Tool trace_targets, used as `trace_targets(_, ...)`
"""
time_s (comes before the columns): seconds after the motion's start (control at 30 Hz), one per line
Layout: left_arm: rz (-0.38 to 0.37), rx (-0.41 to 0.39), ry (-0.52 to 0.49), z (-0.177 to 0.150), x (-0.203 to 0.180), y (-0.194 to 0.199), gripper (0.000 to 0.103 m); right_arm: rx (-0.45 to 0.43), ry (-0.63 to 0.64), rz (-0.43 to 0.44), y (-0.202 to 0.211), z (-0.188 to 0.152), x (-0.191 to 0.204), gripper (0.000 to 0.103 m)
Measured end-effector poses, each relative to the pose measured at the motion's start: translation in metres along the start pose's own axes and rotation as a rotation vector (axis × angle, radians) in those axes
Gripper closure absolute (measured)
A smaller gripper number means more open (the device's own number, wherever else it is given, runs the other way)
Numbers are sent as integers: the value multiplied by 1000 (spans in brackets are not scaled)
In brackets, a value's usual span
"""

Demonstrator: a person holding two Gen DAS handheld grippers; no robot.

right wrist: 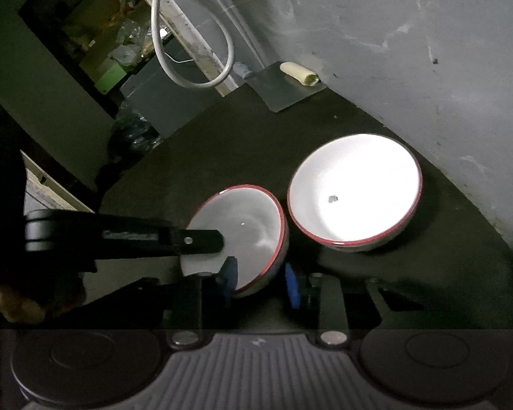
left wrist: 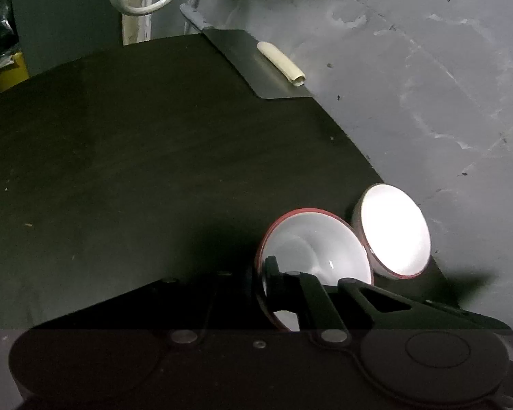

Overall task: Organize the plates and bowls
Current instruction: 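Grasp the white bowl rim with the left gripper and lift it, then carry the white bowl into the saucepan and open the left gripper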

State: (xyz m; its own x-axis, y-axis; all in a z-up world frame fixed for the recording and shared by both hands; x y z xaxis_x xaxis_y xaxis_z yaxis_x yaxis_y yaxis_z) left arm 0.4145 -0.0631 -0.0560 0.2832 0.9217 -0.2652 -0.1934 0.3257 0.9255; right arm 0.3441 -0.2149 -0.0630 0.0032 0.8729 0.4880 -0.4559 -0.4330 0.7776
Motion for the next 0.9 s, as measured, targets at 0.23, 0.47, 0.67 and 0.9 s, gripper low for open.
trace_targets(0.23,3,-51,14,-17,-4,28,96,-34,26,15,20,-8,10,76)
trace_targets(0.47,1,-121,22,-45,-13,69,96,-85,77,33,57,-24,32,78)
trace_targets(0.67,-2,-180,34,-83,-16,106,96,-109,128,42,86,-49,57,79)
trace_targets(0.9,-28,-225,93,-141,-14,138,95,-106,173,46,113,-90,83,81)
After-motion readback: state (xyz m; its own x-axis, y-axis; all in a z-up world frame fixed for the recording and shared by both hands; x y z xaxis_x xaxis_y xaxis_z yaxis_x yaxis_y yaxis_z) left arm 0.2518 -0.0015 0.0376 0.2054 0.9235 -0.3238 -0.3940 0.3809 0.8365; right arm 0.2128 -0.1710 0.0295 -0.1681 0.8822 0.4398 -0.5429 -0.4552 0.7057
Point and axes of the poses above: each gripper's, at about its wrist camera, not at the fingertips, and y roughly against the way its jaws point, x to its left, z to its top, the point moved 4 cm from there along -y, roughly the way its jaws point, and after that the axes turned 13 degrees about x, right-handed, at the moved point
